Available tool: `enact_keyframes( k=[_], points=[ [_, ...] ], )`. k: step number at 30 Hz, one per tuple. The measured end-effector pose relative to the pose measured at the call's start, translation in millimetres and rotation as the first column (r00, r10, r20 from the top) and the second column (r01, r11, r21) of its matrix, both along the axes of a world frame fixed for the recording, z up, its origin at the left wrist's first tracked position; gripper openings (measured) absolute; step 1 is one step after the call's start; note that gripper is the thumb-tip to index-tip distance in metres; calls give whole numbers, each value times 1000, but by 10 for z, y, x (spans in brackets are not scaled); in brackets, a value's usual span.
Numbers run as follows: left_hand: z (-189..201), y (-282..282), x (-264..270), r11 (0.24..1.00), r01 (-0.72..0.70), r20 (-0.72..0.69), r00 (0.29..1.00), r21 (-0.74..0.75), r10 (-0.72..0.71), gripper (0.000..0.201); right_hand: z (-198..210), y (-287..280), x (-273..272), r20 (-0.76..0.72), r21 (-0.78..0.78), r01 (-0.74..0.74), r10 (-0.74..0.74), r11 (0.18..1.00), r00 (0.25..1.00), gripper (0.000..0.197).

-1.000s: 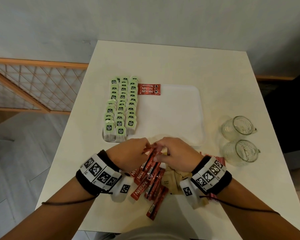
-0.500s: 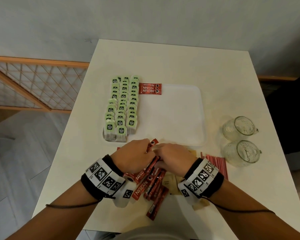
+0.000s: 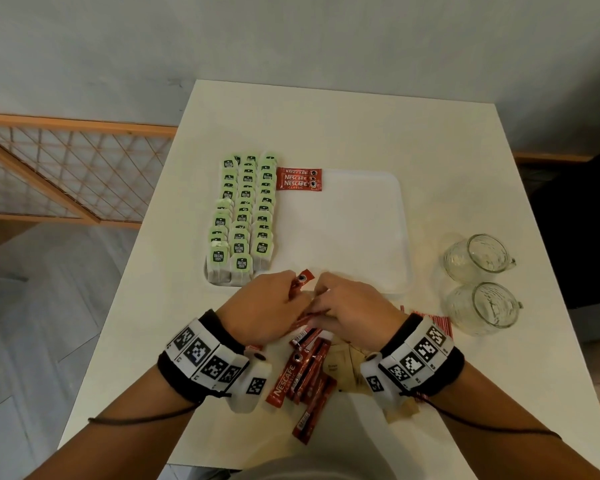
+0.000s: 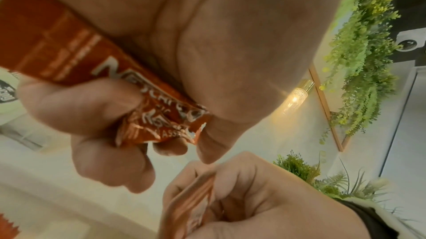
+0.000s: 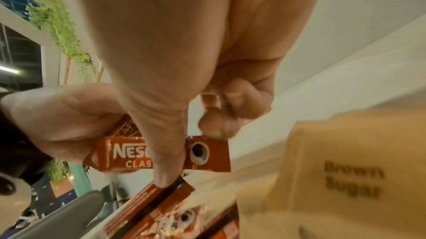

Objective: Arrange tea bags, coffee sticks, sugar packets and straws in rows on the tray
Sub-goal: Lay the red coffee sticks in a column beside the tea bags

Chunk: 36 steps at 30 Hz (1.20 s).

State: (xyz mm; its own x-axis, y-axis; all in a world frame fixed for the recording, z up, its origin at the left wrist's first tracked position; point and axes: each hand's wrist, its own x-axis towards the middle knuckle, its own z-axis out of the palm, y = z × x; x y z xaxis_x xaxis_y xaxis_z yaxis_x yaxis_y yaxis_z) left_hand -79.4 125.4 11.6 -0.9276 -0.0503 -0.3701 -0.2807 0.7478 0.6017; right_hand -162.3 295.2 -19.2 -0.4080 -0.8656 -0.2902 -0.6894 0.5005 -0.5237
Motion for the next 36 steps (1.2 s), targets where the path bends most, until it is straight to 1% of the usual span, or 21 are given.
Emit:
enact_keyframes(
  k=[2,6,9,10,13,15,17,20,23,25,26,27,28,30,32,34,36],
  points=[
    [15,-35,-18,999,0,-17,1000,38,1,33,26,22,-51,19,-8,1,-1,1000,1000,22],
    [-30,-131,-45,989,-17,-6,1000,147,19,44,95,26,-138,59,4,-14,14,1000,998,21],
    [-49,-194,-84,985,-35,-39,998,166,42,52,139,29,-190,126,-14,27,-25,1000,992,24],
    [-45,-209,-98,983,-48,-43,997,175,56,51,156,32,-209,152,-23,47,-43,999,987,24],
    [-41,-254,-108,966,-73,-13,997,247,79,36,202,36,-250,248,-83,116,-93,990,964,20],
    [-41,-272,-93,945,-53,21,999,322,48,32,219,33,-269,297,-131,170,-125,977,947,20],
    [-42,-281,-70,932,-25,36,999,363,13,32,234,14,-286,321,-177,212,-147,961,936,22],
    [-47,-270,-51,938,-11,34,999,346,-1,28,228,-17,-307,342,-230,257,-170,939,924,23],
    [-59,-281,-53,969,1,25,1000,247,-7,16,200,-31,-320,344,-255,329,-233,909,910,24],
    [-59,-301,-68,976,-35,37,999,213,28,8,190,-35,-330,370,-254,359,-253,898,894,24],
    [-58,-312,-76,967,-72,46,997,243,63,6,181,-40,-335,389,-249,360,-248,899,887,24],
    [-36,-311,-83,949,-125,63,992,291,111,12,178,-47,-339,405,-244,354,-237,903,883,24],
    [-27,-309,-95,920,-188,75,982,344,172,17,169,-52,-339,418,-239,344,-224,908,880,24],
    [0,-294,-117,842,-302,79,951,447,299,16,158,-60,-335,430,-225,323,-203,919,880,24],
    [35,-286,-138,787,-350,28,920,508,391,18,156,-71,-332,428,-215,311,-197,926,882,23],
    [55,-299,-156,803,-340,-56,907,490,418,12,155,-90,-339,426,-220,312,-197,924,883,21],
    [65,-323,-172,837,-307,-120,909,453,398,12,155,-113,-348,427,-236,322,-200,917,882,21]
  ],
)
